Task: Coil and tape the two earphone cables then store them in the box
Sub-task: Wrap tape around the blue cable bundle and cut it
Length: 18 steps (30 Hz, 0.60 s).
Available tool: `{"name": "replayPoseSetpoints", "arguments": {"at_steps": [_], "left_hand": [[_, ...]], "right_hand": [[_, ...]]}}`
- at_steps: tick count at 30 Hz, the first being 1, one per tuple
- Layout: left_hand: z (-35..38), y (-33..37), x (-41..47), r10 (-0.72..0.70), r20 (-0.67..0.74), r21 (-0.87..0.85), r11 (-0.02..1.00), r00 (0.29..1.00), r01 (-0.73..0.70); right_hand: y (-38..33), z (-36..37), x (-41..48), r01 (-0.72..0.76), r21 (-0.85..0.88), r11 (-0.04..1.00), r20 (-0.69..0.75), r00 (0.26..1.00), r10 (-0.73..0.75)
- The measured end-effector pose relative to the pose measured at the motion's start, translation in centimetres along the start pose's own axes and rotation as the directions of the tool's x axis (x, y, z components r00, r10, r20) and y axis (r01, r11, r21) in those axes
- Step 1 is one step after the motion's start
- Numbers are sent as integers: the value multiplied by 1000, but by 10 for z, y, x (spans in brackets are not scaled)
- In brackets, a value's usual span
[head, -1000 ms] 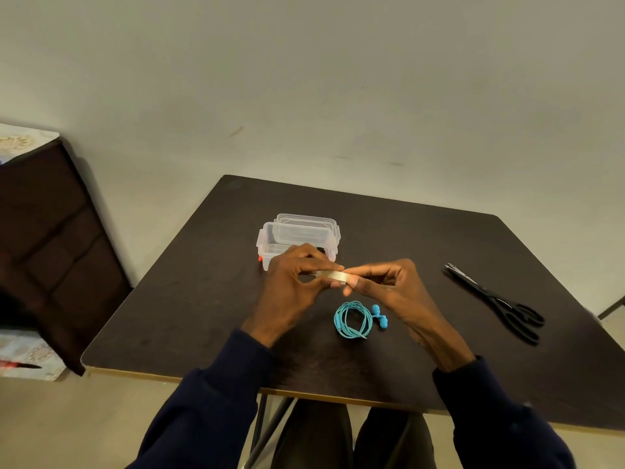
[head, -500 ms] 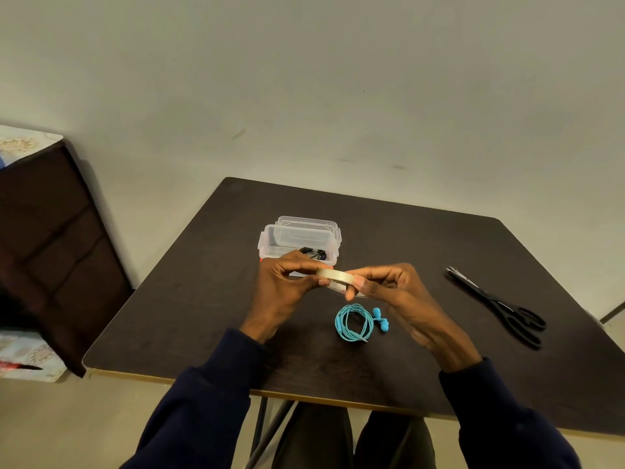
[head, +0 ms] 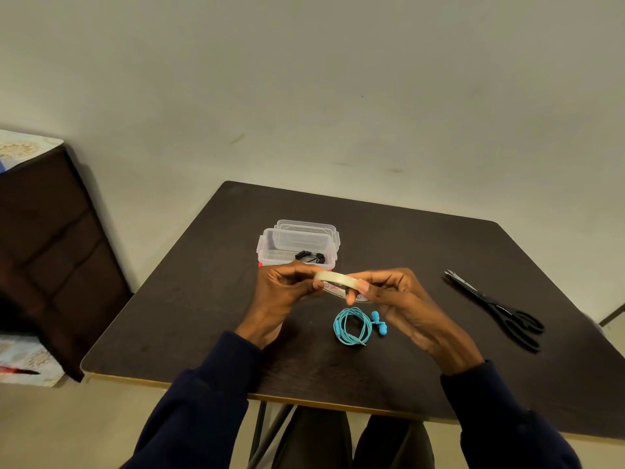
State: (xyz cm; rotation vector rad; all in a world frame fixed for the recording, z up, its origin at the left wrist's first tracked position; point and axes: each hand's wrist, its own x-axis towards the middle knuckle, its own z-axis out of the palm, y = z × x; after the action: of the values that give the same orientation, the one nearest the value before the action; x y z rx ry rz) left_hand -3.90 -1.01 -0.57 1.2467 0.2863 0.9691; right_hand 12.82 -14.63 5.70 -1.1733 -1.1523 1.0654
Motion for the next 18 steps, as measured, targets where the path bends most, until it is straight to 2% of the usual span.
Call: {"name": "replayPoseSetpoints", "arguments": {"at_steps": [4,7,10,12,15,18], "left_hand": [[0,-1,0,-49,3,-88,995,999,49],[-1,-1,0,-64,-12,-71,995,998,63],[-2,5,4,102,-7,157,983,995,-99],[-3,11,7,230,76,314,918,970,-242],[2,18,7,224,175,417,865,959,-279],[9,20,2,255,156,466,833,954,-299]], "right_hand": [[-2,-2,0,-11,51,999,20,1000,10],[-2,-2,0,5,2,1000,-13,1000,-5],[0,-1,0,28,-107,994,-64,997,-35],[2,0,1,35,-188,982,-93,994,-54],[4,2,2,44,-266,963,-137,987,-83],[6,8,3,37,-267,963,-168,982,-85]]}}
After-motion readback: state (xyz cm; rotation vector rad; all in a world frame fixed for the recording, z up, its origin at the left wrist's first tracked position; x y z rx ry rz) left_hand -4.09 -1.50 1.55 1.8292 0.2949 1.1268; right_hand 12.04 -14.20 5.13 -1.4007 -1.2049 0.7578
